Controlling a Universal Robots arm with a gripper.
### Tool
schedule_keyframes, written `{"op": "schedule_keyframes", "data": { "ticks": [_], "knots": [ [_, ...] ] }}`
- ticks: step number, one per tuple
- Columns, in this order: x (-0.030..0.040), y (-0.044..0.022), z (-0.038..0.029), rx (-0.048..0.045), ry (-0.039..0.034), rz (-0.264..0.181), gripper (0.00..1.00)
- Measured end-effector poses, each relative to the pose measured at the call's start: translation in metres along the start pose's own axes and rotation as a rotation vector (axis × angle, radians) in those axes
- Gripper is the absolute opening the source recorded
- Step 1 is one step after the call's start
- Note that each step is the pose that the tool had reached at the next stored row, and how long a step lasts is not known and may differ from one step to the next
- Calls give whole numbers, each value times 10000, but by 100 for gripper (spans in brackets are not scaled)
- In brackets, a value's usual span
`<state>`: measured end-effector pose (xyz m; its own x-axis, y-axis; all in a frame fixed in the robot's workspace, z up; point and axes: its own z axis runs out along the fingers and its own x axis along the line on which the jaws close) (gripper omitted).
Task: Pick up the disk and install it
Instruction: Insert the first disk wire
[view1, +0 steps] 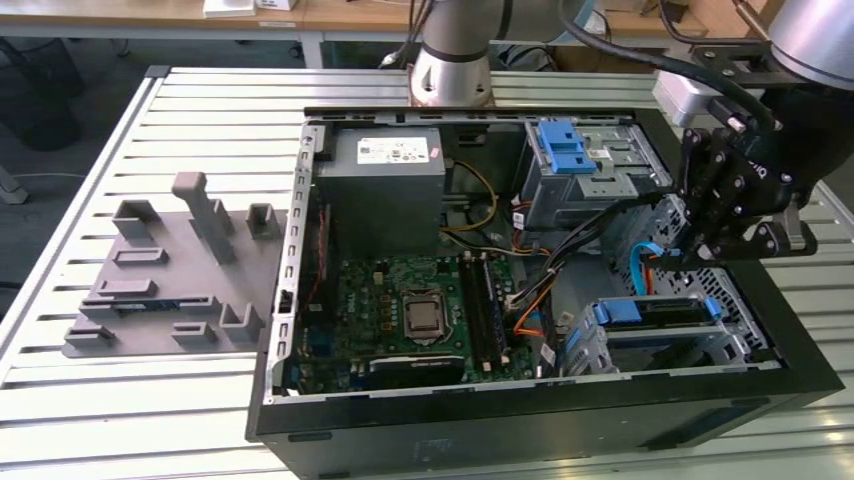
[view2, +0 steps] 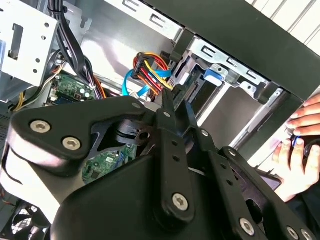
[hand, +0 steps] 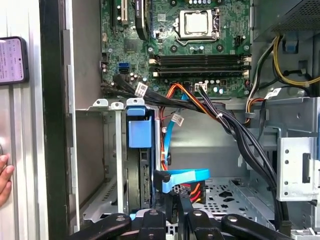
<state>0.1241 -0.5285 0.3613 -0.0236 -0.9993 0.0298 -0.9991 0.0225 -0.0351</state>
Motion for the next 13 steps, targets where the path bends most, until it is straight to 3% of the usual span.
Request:
{"op": "schedule_keyframes", "data": {
  "ticks": [7,10,13],
  "knots": [
    [-13,0,51,0,21,0,25],
    [-13,-15,53,-21,11,0,17],
    [-3,-28,59,-128,-169,3,16]
  ]
}}
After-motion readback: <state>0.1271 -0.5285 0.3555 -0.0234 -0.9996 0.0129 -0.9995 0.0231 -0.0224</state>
